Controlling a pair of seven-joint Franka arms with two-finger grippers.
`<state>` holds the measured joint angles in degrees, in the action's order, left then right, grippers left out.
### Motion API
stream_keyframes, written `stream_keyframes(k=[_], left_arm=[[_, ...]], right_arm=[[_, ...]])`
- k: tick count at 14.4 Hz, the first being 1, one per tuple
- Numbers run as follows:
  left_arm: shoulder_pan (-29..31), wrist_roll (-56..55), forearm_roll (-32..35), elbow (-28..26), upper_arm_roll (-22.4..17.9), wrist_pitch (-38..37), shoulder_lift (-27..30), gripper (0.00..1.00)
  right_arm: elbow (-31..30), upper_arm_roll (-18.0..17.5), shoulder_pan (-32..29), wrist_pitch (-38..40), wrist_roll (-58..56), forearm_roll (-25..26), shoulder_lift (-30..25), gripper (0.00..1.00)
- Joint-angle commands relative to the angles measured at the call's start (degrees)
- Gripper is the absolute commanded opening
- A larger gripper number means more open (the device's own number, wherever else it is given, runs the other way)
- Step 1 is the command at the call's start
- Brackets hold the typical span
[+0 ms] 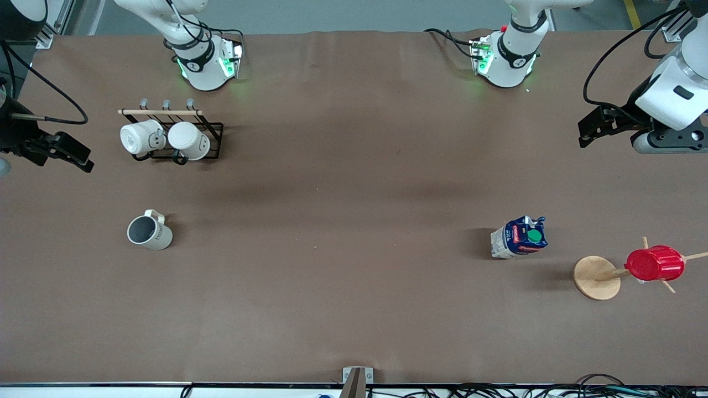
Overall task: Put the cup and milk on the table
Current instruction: 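Reach the left gripper to the milk carton while the right gripper reaches the mug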
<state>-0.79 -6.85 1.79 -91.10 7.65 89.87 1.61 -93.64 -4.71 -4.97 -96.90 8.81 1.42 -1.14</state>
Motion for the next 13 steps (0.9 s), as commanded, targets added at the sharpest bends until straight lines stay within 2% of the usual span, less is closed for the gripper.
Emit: stream_keyframes(k=[1,3,6,8,11,13], left_arm=[[0.0,0.4,1.4,2.3,0.1,-1.0,-0.6,1.0],[0.1,0.4,1.3,2.5,0.1,-1.2,-1.2,1.0],[-0.3,-0.5,1.3,4.6,0.1,-0.6,-7.1,1.0],[-0.3,-2.2,0.9,3.0,0.1,5.2,-11.3,1.0],[-0.3,-7.4,1.2,-3.8,0.1,17.6,-13.6,1.0],[-0.5,-9.2,1.3,-5.5,0.2,23.0,-17.0,1.0]], right_arm=[[-0.6,-0.3,-0.3,0.2,0.9,-0.5,-0.7,0.99],[-0.6,-0.3,-0.4,0.3,0.9,-0.5,-0.7,0.99],[-0.6,-0.3,-0.5,0.4,0.9,-0.5,-0.7,0.99],[-0.7,-0.3,-0.5,0.3,0.8,-0.5,-0.7,0.99],[-0.8,-0.3,-0.4,-0.7,0.6,-0.5,-0.4,0.99],[-1.4,-0.3,-0.4,-4.1,0.5,-0.5,1.6,0.98]])
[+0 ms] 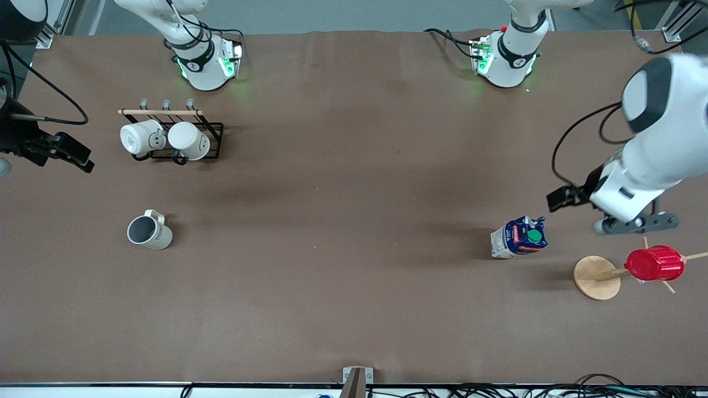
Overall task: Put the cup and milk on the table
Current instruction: 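Reach the left gripper to the milk carton while the right gripper reaches the mug, then grasp the milk carton with the left gripper while the right gripper grasps the mug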
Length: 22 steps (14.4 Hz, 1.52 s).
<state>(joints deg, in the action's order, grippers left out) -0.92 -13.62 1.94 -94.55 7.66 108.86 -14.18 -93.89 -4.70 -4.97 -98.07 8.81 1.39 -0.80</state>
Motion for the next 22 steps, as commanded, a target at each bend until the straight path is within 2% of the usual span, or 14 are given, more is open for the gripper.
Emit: stream_keyframes(k=[1,5,9,12,16,19,21,22], left_arm=[[-0.4,-2.7,1.2,-2.2,0.2,4.7,-2.7,1.0],[-1.6,-2.6,1.6,-5.4,0.1,8.0,-4.8,1.0],[-1.4,-2.8,1.6,-5.6,0.1,9.2,-6.4,1.0],[-1.2,-2.6,1.7,-5.6,0.1,10.3,-7.7,1.0],[-1.4,-1.8,5.6,-5.5,0.2,12.6,-8.6,0.99],[-1.0,-2.2,5.0,-5.6,0.3,12.8,-9.2,0.97],[-1.4,-2.7,4.9,-5.7,0.4,12.8,-9.4,0.92],[-1.3,-2.7,4.9,-5.6,0.5,12.8,-9.6,0.86]], right_arm=[[-1.9,-0.2,-0.5,-5.3,0.3,-0.5,2.6,0.98],[-2.3,-0.2,-4.6,-11.3,-2.6,-0.5,11.8,0.99],[-6.6,-0.2,-8.6,-24.2,-9.6,-0.5,19.0,0.99],[-7.1,-0.2,-10.1,-28.0,-12.3,-0.5,25.7,0.99],[-8.1,-0.3,-11.6,-28.6,-15.5,-0.5,29.2,0.96],[-11.2,-0.5,-11.5,-30.8,-15.5,-0.6,29.8,0.92],[-14.8,-0.6,-11.5,-34.7,-15.5,-0.6,29.6,0.91],[-16.2,-0.7,-11.4,-36.2,-15.5,-0.6,29.5,0.9]])
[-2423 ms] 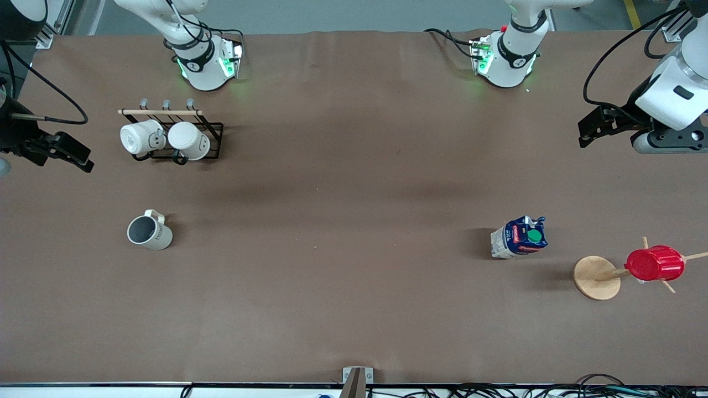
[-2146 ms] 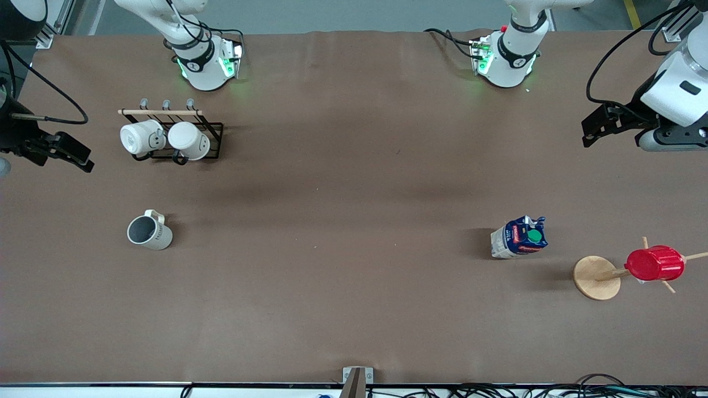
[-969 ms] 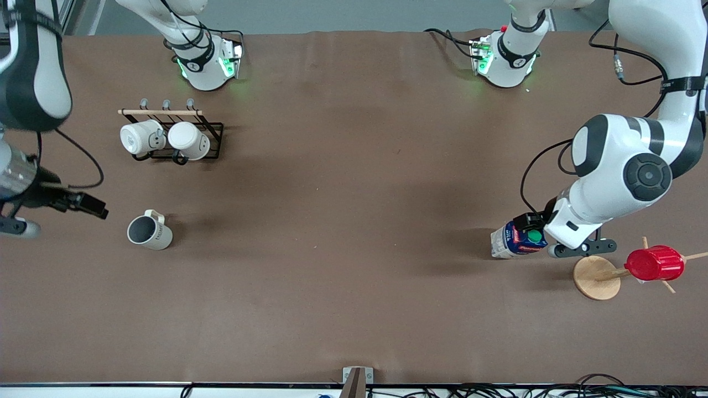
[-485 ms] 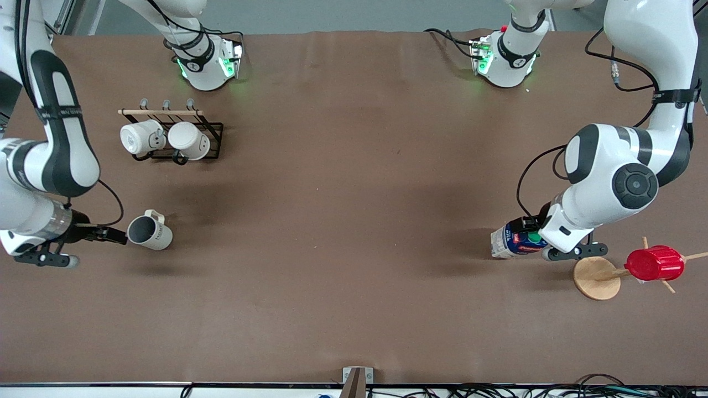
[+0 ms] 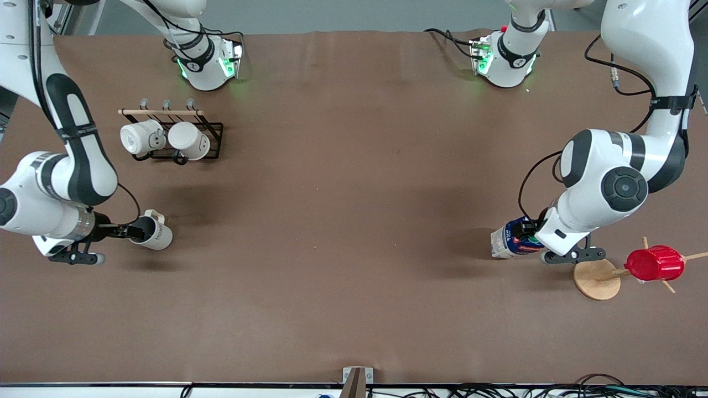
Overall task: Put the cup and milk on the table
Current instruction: 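Grasp the milk carton with the left gripper while the right gripper grasps the mug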
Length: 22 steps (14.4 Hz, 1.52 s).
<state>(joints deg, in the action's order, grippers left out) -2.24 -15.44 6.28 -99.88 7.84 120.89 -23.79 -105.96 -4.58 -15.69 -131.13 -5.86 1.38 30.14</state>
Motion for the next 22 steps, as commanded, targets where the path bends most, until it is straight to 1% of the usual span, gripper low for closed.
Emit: stream_keyframes(k=[1,3,5,7,8,10,11,14,15,16,17,18,22], left_arm=[[0.2,-0.9,0.0,-0.4,0.4,0.7,0.1,0.79],[0.2,-0.9,-1.9,-0.4,0.4,0.3,0.3,0.74],[0.2,-0.9,-2.0,-0.4,0.4,0.3,0.0,0.67],[0.1,-1.1,-2.1,-0.8,0.4,0.5,-0.1,0.62],[0.1,-1.0,-2.1,-0.8,0.4,0.5,-0.1,0.59],[0.0,-1.2,-2.1,-0.9,0.4,0.5,-0.1,0.52],[-0.1,-1.2,-2.1,-0.9,0.3,0.5,-0.1,0.46],[-0.1,-1.2,-2.1,-0.8,0.4,0.3,0.0,0.31],[-0.1,-1.2,-2.1,-0.8,0.4,0.3,0.1,0.27],[-0.2,-1.2,-2.1,-0.8,0.4,0.1,0.2,0.27],[-0.3,-1.2,-2.1,-0.8,0.4,0.0,0.4,0.27],[-0.2,-1.2,-2.1,-0.8,0.4,-0.1,0.5,0.27],[-1.1,-2.0,-2.1,-0.1,0.5,-0.6,0.8,0.27]], right_arm=[[-4.6,-0.8,-0.7,-3.8,-0.8,-0.6,-1.5,0.89],[-4.7,-0.8,-0.5,-3.8,-0.8,-0.6,-1.5,0.8],[-4.7,-0.8,-0.4,-3.8,-0.8,-0.6,-1.5,0.75],[-4.7,-0.8,-0.4,-3.8,-0.9,-0.5,-1.5,0.63],[-4.7,-0.8,-0.3,-3.8,-0.9,-0.6,-1.5,0.54],[-4.6,-0.8,-0.3,-3.8,-0.9,-0.5,-1.5,0.27],[-4.6,-0.8,-0.3,-3.8,-0.9,-0.6,-1.5,0.24],[-4.6,-0.8,-0.3,-3.8,-0.9,-0.6,-1.5,0.23],[-4.5,-0.8,-0.3,-3.8,-0.8,-0.5,-1.6,0.21],[-4.4,-0.9,-0.1,-3.7,-0.7,-0.6,-1.9,0.16],[-4.3,-1.5,0.2,-3.2,-0.2,-0.6,-3.0,0.09],[-4.3,-1.7,0.4,-2.8,0.3,-0.6,-4.5,0.05],[-3.3,-1.7,5.1,3.8,8.1,-0.5,-8.1,0.04]])
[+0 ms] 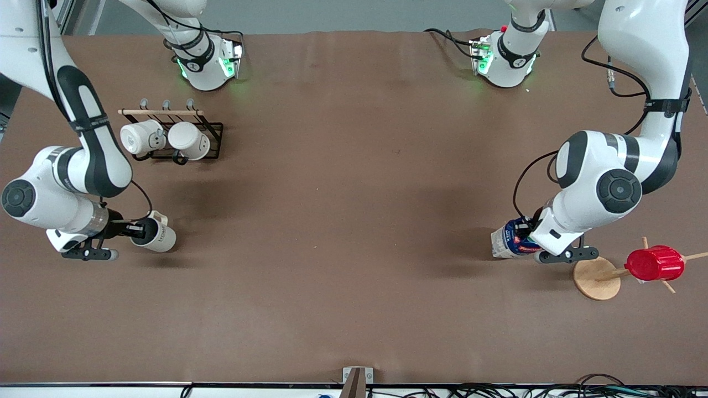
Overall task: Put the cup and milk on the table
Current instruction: 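Carry the mug and the carton toward each other at table center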
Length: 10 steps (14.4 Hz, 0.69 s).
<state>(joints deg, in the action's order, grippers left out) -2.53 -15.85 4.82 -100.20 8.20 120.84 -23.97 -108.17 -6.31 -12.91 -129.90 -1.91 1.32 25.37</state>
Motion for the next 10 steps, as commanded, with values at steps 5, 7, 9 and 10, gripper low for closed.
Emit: stream_keyframes(k=[5,7,9,10], left_arm=[[-2.1,-4.7,-0.5,0.7,0.7,-0.6,1.6,0.27],[-2.7,-5.7,-0.5,1.4,1.0,-2.3,1.8,0.24],[-2.9,-5.7,-0.5,2.2,1.1,-3.3,1.8,0.2],[-2.9,-5.7,-0.5,2.4,1.1,-3.3,1.8,0.17]], right_arm=[[-1.0,0.0,10.9,5.7,16.6,-0.4,-5.7,0.04],[0.1,0.0,16.8,7.5,24.4,-0.4,-5.9,0.04],[2.1,0.1,24.6,8.2,34.4,-0.3,-5.7,0.05],[4.1,0.1,28.6,8.2,38.9,-0.3,-5.5,0.05]])
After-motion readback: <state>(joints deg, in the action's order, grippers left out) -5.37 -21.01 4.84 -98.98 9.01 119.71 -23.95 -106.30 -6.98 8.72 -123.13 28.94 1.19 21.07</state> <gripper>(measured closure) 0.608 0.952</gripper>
